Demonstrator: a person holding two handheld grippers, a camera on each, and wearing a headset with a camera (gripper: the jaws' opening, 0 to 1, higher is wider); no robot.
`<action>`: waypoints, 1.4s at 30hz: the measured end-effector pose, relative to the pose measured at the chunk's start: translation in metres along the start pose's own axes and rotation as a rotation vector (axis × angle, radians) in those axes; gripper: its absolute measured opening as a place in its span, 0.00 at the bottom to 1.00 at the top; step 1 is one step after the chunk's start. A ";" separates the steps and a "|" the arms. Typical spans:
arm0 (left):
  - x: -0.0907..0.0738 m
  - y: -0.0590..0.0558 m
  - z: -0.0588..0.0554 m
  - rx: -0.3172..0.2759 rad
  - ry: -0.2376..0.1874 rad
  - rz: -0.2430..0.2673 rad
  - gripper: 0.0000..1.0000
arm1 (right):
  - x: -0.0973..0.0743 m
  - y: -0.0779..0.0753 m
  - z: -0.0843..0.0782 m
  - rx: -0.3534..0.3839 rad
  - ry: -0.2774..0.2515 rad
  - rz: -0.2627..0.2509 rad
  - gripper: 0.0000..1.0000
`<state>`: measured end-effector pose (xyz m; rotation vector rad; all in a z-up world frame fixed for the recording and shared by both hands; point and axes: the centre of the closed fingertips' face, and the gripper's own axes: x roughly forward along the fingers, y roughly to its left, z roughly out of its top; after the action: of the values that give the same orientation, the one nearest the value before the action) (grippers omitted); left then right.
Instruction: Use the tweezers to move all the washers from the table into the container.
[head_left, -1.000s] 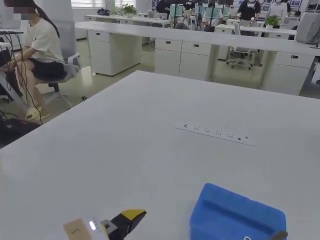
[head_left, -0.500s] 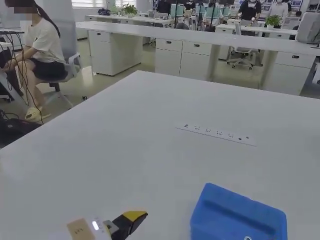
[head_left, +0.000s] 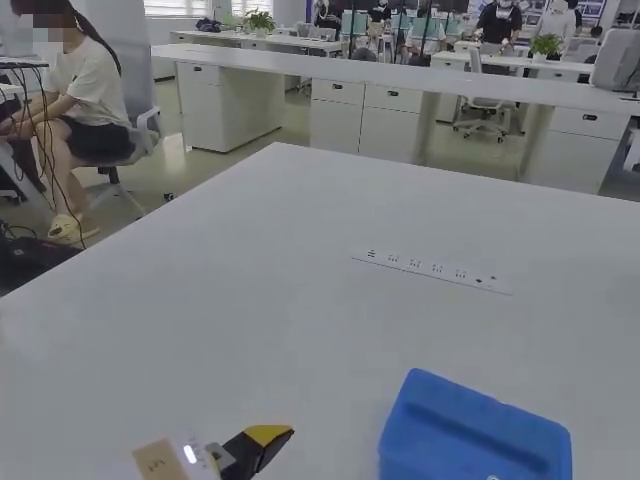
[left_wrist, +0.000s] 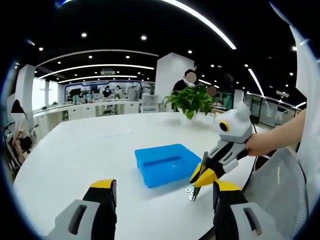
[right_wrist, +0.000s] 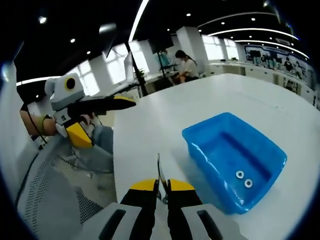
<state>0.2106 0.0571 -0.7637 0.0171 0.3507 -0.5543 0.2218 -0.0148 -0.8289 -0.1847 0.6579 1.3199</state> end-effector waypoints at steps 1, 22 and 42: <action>0.000 0.000 0.000 0.000 0.000 -0.001 0.80 | 0.001 0.003 0.000 -0.017 0.005 0.006 0.04; -0.001 -0.002 0.004 -0.004 -0.020 -0.007 0.81 | 0.012 0.014 -0.006 -0.308 0.128 -0.088 0.03; -0.001 0.000 0.003 -0.010 -0.020 -0.001 0.80 | -0.020 -0.006 0.039 -0.193 -0.018 -0.156 0.03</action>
<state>0.2109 0.0570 -0.7602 0.0021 0.3340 -0.5531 0.2387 -0.0145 -0.7877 -0.3728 0.4903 1.2321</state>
